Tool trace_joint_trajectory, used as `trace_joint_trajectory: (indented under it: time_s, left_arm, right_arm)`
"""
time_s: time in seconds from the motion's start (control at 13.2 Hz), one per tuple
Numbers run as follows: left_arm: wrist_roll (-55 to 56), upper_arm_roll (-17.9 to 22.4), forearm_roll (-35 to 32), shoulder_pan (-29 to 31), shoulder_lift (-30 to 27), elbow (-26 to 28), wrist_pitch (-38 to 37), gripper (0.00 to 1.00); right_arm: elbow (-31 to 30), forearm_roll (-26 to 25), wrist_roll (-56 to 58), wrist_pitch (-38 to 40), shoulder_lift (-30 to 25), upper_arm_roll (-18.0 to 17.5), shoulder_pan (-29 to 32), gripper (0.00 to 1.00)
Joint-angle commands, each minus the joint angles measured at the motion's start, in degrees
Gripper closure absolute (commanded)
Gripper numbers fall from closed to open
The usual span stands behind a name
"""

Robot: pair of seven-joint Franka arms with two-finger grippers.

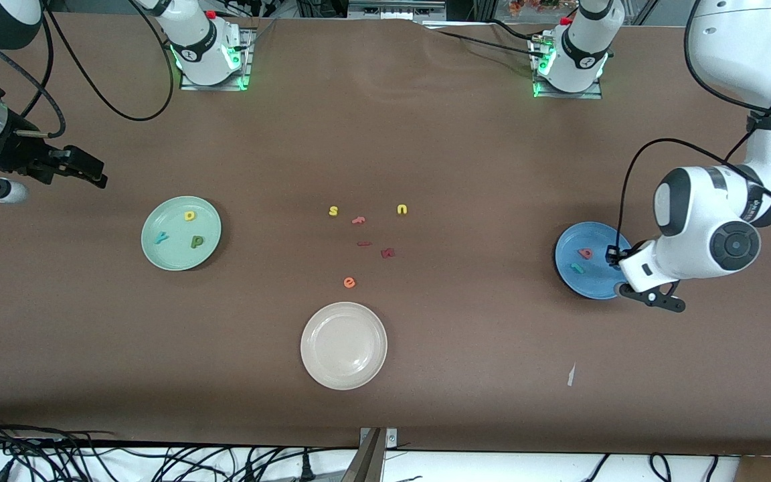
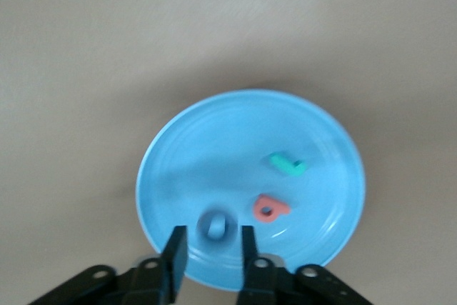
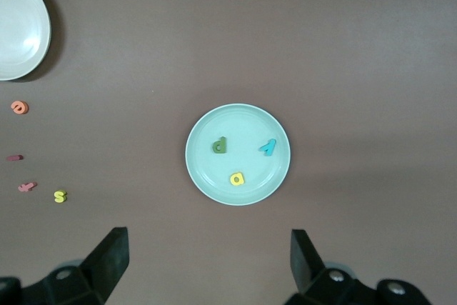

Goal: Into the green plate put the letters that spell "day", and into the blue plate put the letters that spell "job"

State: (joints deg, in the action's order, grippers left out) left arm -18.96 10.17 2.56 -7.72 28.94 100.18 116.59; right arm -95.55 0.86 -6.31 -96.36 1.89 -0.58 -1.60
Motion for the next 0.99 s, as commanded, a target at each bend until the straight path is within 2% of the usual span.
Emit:
trace_joint_trajectory:
  time_s: [0.0,0.15,0.23,0.38,0.53,0.68,0.91]
  left_arm:
    - [-0.7,-0.9,-1.1,0.9,-4.0,2.7,0.0,0.0]
    - [-0.2,-1.0,-1.2,0.7,-8.4,6.0,0.3,0.0]
    - [0.0,-1.0,-1.2,0.5,-11.5,9.6,1.4,0.0]
    - [0.2,-1.1,-1.1,0.8,-18.6,17.0,10.5,0.0]
    - [0.1,-1.0,-1.1,1.0,-27.0,17.1,11.6,0.0]
    - [0.2,-1.1,-1.1,1.0,-31.4,17.5,10.1,0.0]
    - [0.2,-1.4,-1.4,1.0,-37.5,15.9,0.5,0.0]
  right_arm:
    - [-0.4,0.2,0.2,-0.8,-0.3,-0.3,0.3,0.0]
    - [-0.4,0.2,0.2,-1.1,-0.3,-0.3,0.2,0.0]
    - [-0.4,0.2,0.2,-1.1,-0.3,-0.3,0.3,0.0]
    - [-0.4,0.2,0.2,-1.0,-0.3,-0.3,0.2,0.0]
    - [-0.4,0.2,0.2,-1.1,-0.3,-0.3,0.3,0.0]
    - [-0.4,0.2,0.2,-1.1,-0.1,-0.3,0.3,0.0]
    - [-0.1,0.2,0.2,-1.1,0.0,-0.3,0.3,0.0]
